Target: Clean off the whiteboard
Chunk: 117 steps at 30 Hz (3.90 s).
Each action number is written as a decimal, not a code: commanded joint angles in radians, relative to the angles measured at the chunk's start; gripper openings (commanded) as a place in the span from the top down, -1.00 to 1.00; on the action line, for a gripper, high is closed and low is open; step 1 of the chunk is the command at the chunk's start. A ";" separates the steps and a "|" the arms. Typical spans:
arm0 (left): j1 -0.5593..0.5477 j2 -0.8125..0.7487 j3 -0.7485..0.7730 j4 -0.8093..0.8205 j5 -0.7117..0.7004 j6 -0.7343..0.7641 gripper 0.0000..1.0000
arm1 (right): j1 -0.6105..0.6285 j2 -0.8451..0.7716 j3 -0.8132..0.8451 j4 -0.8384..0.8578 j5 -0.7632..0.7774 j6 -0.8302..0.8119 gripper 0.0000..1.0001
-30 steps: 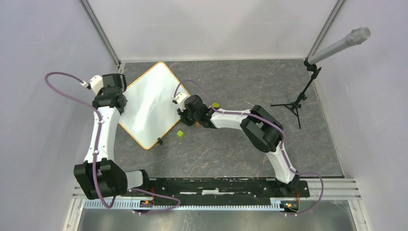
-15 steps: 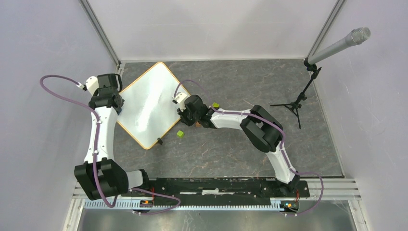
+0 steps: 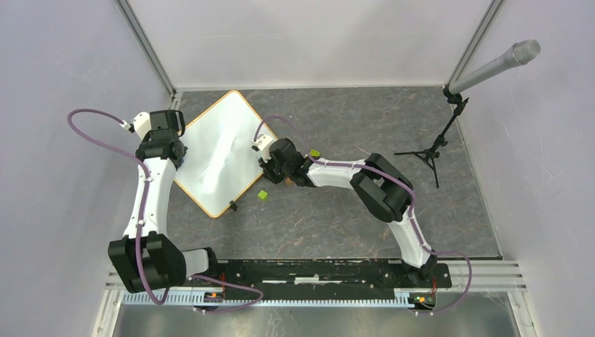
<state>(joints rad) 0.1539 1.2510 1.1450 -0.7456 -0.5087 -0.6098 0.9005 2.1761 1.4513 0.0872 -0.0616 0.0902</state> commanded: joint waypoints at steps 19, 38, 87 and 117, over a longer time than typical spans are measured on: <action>-0.135 -0.024 -0.076 0.017 0.018 -0.058 0.53 | -0.008 0.026 0.000 -0.067 -0.010 -0.019 1.00; -0.178 -0.131 -0.054 -0.051 -0.020 -0.015 0.51 | -0.009 0.002 -0.023 -0.062 0.006 -0.033 0.94; 0.073 -0.150 -0.176 0.169 -0.008 -0.008 0.74 | -0.012 0.023 -0.006 -0.061 -0.039 -0.022 1.00; -0.043 -0.213 -0.313 0.109 0.053 -0.119 0.73 | -0.014 0.015 -0.011 -0.059 -0.039 -0.021 1.00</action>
<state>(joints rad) 0.1253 1.0744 0.9104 -0.6182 -0.5297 -0.6197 0.8936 2.1761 1.4490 0.0917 -0.0967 0.0898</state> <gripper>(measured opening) 0.304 0.200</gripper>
